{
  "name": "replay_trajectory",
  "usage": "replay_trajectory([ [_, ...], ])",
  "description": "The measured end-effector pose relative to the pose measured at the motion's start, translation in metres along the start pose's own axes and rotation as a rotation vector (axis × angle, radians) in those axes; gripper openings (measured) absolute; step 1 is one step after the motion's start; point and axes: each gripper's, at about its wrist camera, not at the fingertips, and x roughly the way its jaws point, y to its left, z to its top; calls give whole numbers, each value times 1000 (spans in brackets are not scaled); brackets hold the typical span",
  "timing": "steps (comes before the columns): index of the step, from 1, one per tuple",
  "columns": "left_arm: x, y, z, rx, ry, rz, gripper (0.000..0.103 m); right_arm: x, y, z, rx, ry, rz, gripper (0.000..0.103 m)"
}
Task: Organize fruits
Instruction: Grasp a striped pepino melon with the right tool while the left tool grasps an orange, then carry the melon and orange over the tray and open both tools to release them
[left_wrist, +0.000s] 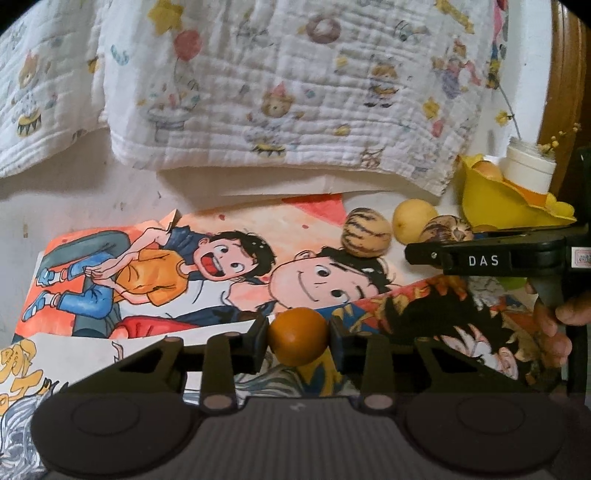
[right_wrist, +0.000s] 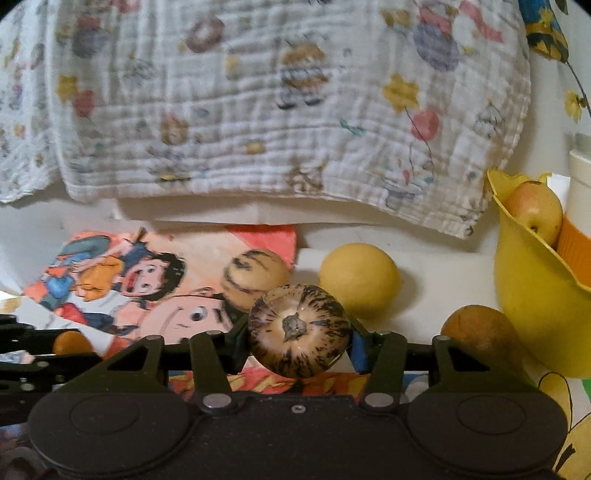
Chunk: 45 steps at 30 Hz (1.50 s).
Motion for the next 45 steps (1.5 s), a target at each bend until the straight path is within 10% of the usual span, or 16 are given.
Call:
replay_trajectory([
  [26,-85,-29,-50,31,66,-33,38,-119,50,-62,-98,69,230,53],
  [45,-96,-30,-79,59,169,-59,38,-117,56,-92,-70,257,220,53],
])
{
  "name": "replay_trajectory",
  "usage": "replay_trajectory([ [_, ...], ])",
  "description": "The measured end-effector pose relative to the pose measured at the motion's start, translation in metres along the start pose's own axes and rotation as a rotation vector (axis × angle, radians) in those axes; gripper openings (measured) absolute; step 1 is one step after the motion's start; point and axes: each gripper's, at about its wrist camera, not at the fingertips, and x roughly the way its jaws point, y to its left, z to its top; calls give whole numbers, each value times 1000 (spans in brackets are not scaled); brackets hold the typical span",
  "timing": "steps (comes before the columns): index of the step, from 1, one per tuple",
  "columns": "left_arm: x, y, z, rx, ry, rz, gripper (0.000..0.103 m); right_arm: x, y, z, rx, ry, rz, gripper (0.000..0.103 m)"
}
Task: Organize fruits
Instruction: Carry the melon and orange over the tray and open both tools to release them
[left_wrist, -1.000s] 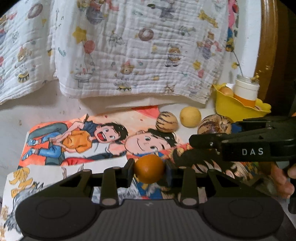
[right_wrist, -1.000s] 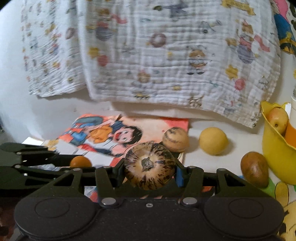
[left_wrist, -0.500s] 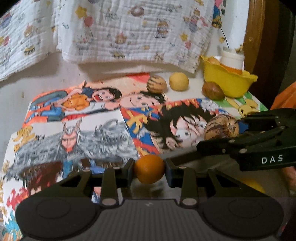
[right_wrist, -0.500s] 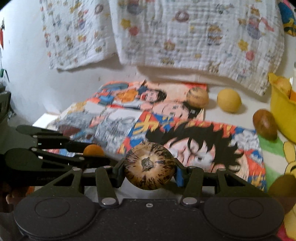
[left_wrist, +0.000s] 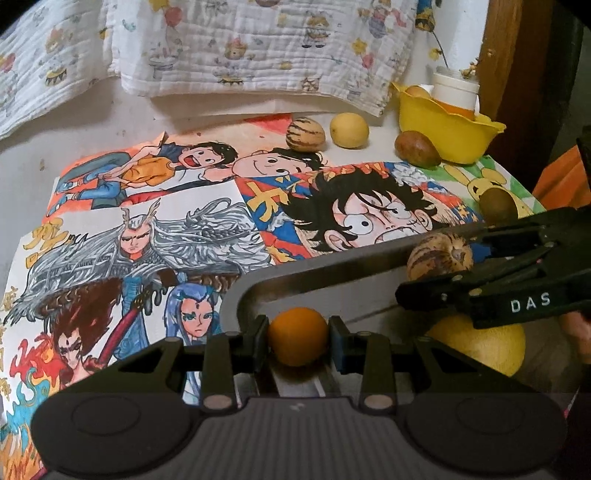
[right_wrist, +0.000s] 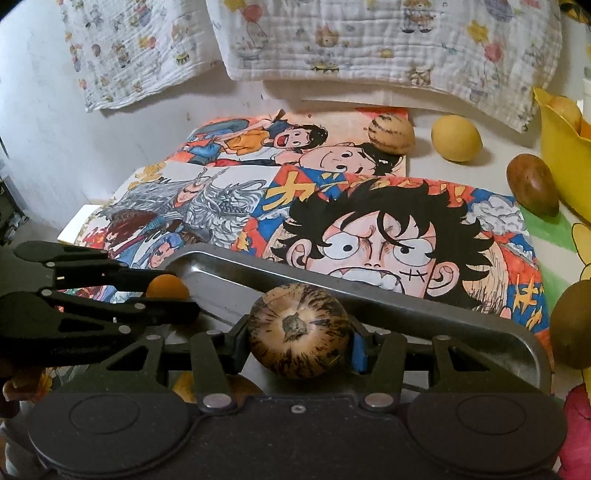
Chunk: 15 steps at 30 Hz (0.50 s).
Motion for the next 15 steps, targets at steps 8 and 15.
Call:
replay_trajectory([
  [8,-1,1,1,-11,10,-8,38,2,4,4,-2,21,-35,54],
  [15,-2,2,0,-13,9,-14,39,-2,4,2,-7,17,-37,55],
])
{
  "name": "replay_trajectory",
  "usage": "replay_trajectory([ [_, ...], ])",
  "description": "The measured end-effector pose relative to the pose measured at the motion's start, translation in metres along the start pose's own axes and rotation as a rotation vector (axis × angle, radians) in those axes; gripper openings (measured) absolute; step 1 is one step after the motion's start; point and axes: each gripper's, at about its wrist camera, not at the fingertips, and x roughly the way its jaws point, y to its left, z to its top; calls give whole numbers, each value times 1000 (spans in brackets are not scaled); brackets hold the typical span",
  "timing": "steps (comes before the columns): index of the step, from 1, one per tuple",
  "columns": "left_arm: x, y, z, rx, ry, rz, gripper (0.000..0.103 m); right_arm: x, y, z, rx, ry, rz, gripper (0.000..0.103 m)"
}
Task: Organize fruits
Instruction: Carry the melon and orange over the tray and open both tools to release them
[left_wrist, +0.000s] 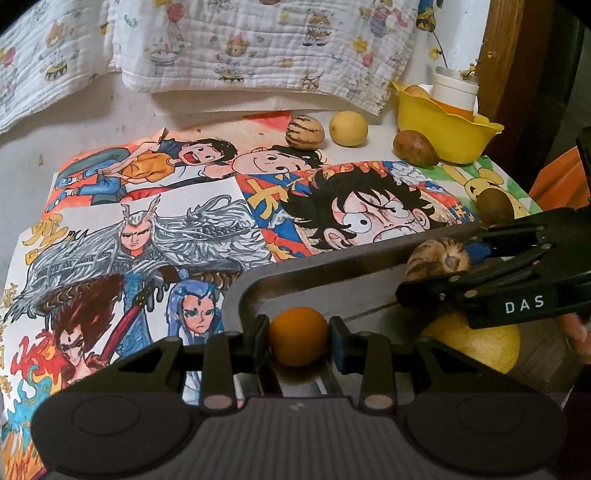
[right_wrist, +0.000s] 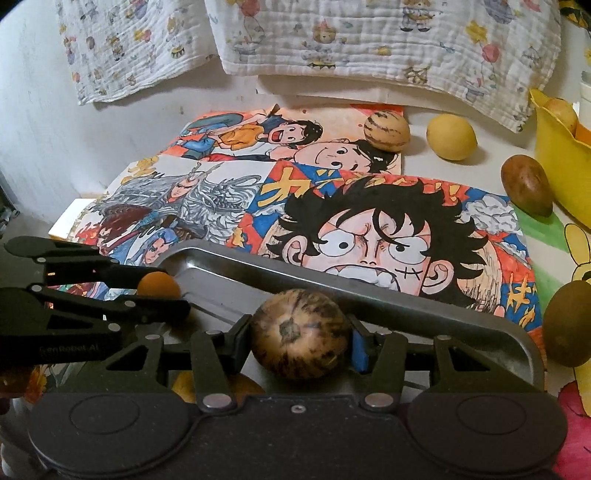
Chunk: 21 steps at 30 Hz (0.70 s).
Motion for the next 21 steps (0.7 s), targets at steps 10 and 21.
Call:
replay_trajectory([
  [10,-27,-2,-8,5,-75,-10,81,-21,-3,-9,47,-45,35,72],
  [21,-66,-4,-39,37,-127,20,101,-54,23,-36,-28,-133,58,100],
])
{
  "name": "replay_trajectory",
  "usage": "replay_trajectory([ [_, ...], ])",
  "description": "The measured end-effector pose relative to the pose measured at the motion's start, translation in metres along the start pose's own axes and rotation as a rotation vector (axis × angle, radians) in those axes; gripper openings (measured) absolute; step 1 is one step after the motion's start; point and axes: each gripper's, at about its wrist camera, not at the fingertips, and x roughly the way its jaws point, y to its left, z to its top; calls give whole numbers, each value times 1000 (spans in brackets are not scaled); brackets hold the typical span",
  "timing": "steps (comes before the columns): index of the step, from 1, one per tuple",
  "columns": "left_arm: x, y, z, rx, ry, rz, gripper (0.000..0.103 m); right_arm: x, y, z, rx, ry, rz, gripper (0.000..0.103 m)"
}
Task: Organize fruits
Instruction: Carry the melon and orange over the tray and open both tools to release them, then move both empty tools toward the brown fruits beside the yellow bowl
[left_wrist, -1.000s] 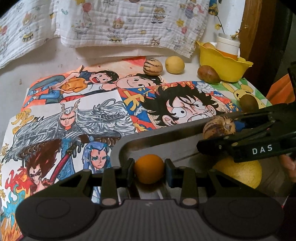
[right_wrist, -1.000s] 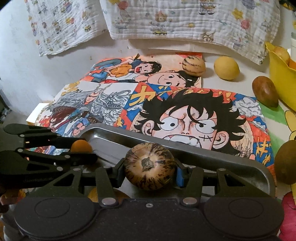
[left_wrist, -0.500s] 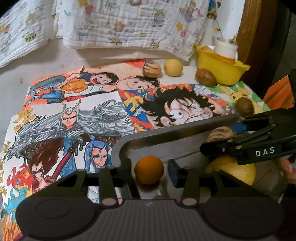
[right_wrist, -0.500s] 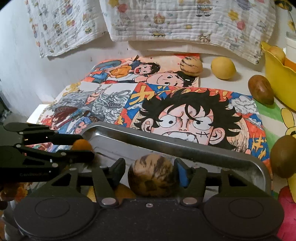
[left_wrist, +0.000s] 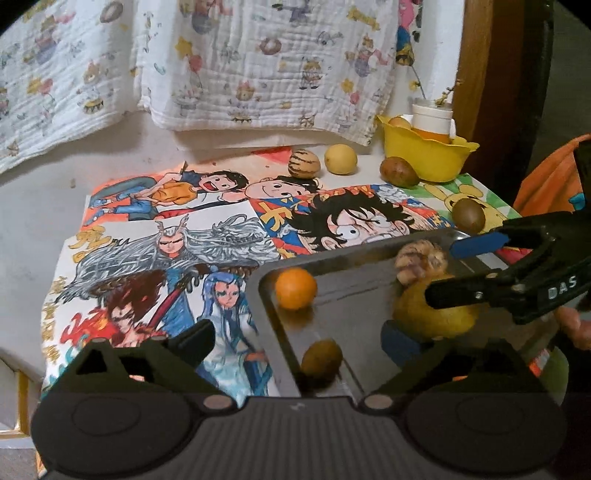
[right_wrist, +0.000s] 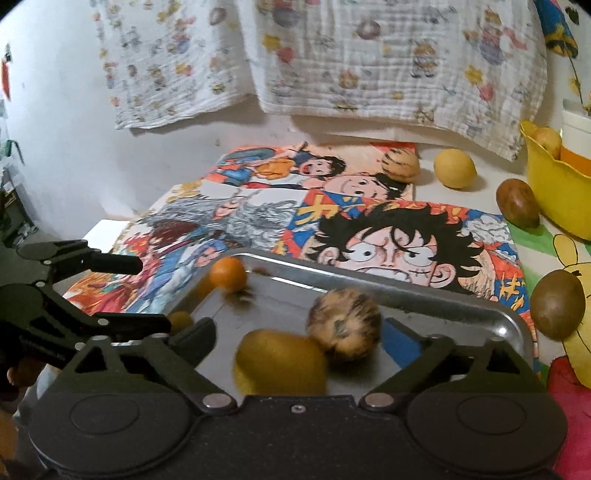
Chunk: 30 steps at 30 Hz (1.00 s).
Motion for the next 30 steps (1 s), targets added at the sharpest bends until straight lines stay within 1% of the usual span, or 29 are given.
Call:
replay_trajectory([
  [5,-14,-9,-10,65,2,20,102,-15,18,-14,-68,-3,20,102],
  [9,-24,-17,-16,131,10,24,102,-24,32,-27,-154,11,4,102],
  [12,-29,-23,-20,162,23,25,102,-33,38,-36,-200,18,-6,102],
  [18,-35,-34,-28,223,42,24,102,-51,40,-52,-262,10,-42,102],
  [22,-34,-43,-32,276,66,45,102,-59,32,-61,-253,11,-73,102],
  [26,-35,-49,-34,319,74,53,102,-67,18,-66,-208,-3,-101,102],
  [30,-33,-53,-28,337,81,50,102,-74,6,-68,-158,-28,-129,102],
])
